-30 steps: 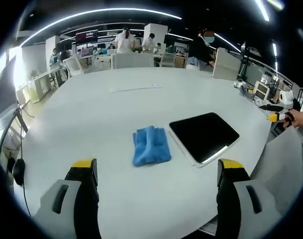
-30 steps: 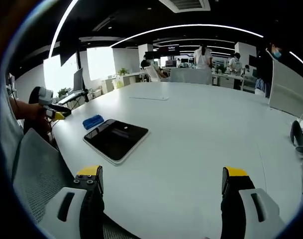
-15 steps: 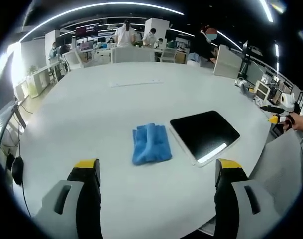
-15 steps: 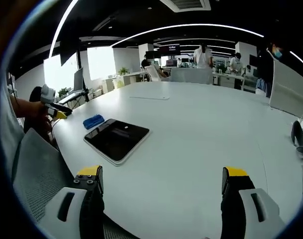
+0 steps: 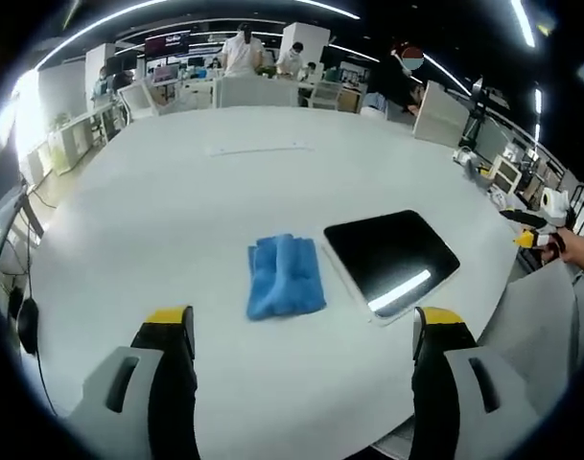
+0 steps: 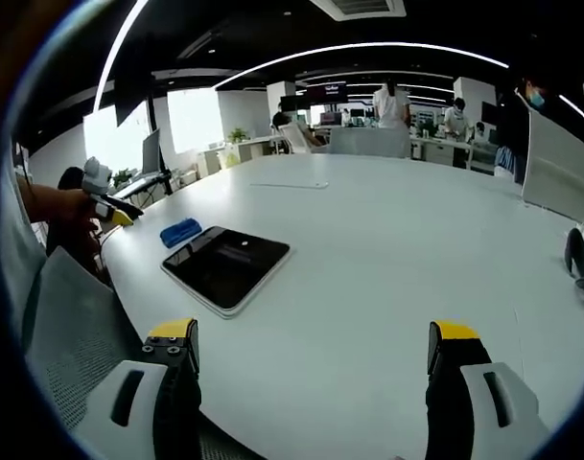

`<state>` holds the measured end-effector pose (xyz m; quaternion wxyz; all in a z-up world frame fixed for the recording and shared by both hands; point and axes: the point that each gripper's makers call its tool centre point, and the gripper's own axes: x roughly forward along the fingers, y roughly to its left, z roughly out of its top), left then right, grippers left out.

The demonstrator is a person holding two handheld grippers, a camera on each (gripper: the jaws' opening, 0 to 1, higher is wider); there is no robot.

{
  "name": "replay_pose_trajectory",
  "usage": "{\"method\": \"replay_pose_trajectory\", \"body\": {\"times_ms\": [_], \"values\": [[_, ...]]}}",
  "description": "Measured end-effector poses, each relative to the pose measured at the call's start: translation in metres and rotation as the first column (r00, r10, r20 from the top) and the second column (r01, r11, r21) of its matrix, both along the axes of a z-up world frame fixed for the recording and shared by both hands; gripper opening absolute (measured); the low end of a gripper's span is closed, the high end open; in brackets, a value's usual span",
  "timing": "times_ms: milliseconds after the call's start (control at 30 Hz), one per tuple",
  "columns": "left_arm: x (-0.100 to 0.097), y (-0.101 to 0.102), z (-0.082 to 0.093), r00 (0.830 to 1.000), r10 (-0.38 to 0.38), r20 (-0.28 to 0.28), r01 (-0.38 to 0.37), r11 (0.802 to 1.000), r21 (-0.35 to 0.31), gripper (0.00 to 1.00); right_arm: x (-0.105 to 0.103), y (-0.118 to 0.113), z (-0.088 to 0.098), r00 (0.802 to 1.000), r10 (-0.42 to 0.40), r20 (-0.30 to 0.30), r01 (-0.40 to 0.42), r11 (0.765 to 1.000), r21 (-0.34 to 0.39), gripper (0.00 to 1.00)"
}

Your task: Wipe the mirror surface with the cleaning cloth until all visible marks leave the cleaned area.

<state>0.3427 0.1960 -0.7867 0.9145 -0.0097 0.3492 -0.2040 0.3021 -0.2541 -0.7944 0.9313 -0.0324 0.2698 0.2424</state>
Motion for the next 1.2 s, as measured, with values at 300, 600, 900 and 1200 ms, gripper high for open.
{"method": "replay_pose_trajectory", "body": {"times_ms": [300,600,900,1200], "values": [[0.016,-0.008,-0.012,0.987,-0.048,-0.154,0.057,0.997,0.055,0.86,0.003,0.005,-0.002,1.0,0.003,0.0,-0.003,1.0,0.012,0.98],[0.05,-0.016,0.003,0.988,-0.096,-0.119,0.106,0.991,0.083,0.79,0.007,0.004,-0.002,1.0,0.0,0.001,0.0,1.0,0.016,0.98],[0.066,-0.017,-0.023,0.985,-0.079,-0.153,0.097,0.989,0.112,0.45,0.008,0.001,-0.004,1.0,-0.008,-0.001,0.008,1.0,0.022,0.97],[0.067,-0.022,-0.062,0.97,-0.029,-0.242,0.065,0.987,0.144,0.25,0.005,-0.001,-0.007,1.0,-0.011,-0.013,0.012,1.0,0.025,0.96]]}}
